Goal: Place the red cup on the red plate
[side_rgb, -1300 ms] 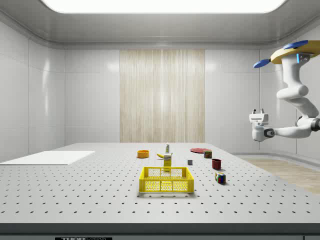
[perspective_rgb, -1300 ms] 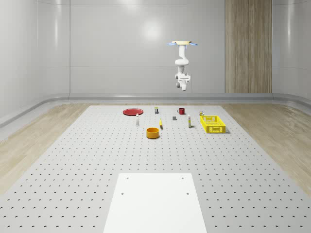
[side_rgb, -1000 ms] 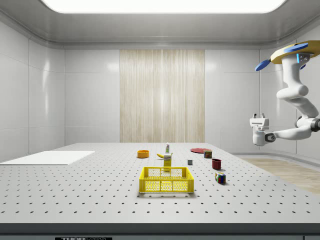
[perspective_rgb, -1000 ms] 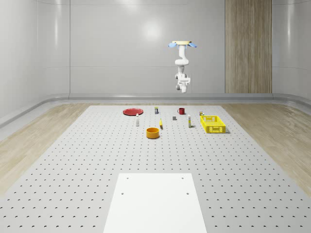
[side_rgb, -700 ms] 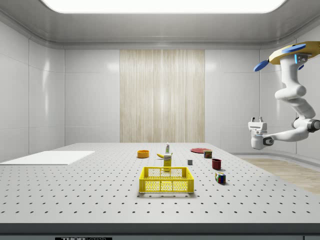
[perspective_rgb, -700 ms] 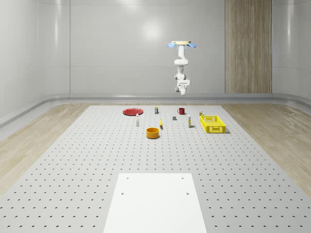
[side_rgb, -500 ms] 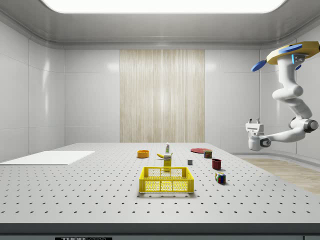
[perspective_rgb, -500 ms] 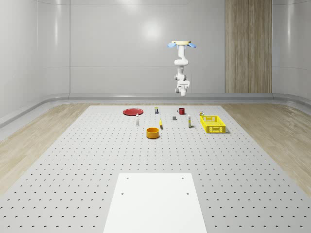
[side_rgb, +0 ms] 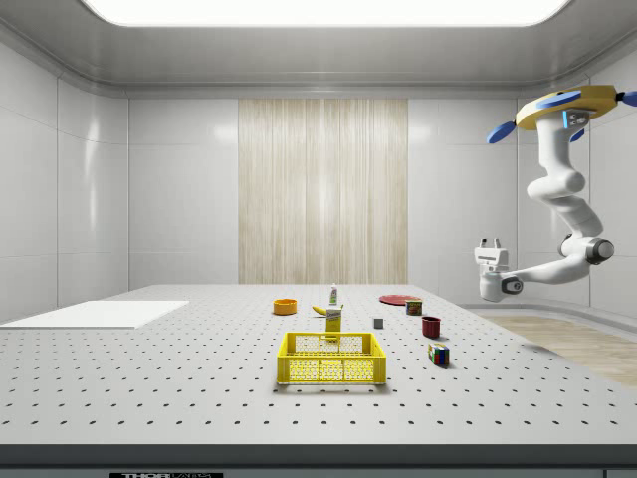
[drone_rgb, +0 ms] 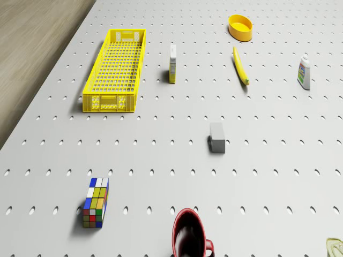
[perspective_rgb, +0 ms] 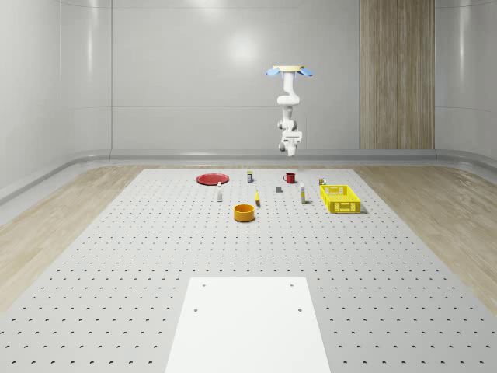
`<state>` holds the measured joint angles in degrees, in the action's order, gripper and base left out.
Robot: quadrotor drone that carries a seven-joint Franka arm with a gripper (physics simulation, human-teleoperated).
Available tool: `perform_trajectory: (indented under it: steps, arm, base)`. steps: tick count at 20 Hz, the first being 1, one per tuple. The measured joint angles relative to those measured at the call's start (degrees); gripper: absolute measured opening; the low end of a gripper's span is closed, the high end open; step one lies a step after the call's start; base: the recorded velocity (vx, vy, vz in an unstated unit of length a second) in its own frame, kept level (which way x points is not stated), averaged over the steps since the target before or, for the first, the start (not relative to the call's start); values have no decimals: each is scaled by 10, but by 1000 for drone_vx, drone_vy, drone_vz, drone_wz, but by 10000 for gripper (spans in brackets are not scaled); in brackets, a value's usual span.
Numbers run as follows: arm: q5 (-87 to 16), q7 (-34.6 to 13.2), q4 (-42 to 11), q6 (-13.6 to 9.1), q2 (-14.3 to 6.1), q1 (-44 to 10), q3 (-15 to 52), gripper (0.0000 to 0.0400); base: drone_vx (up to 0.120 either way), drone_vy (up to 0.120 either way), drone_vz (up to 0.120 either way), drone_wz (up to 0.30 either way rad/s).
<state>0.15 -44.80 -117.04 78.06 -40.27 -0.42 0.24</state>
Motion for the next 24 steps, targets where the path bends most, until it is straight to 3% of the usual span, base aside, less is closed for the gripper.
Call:
perform_trajectory:
  steps: [24]
  arm:
    - [-6,0,-5,9,-6,-2,5,400]
  base:
    - [120,-12,0,0]
